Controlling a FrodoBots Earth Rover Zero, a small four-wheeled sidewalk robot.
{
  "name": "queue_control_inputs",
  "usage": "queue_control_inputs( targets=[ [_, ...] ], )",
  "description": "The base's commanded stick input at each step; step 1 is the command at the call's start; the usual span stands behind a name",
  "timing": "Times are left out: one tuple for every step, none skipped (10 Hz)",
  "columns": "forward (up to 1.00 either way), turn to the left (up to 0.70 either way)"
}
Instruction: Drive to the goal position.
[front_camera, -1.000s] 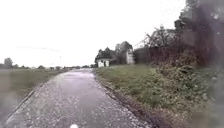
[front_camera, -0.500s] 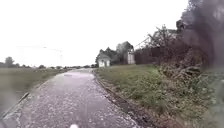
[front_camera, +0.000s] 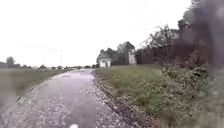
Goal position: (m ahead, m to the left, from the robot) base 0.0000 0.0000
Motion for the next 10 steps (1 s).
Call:
queue_control_inputs(
  targets=[
    [0.00, 0.00],
    [0.00, 0.00],
    [0.00, 0.00],
    [0.00, 0.00],
    [0.00, 0.00],
    [0.00, 0.00],
    [0.00, 0.00],
    [0.00, 0.00],
    [-0.16, -0.05],
    [-0.41, -0.13]
  ],
)
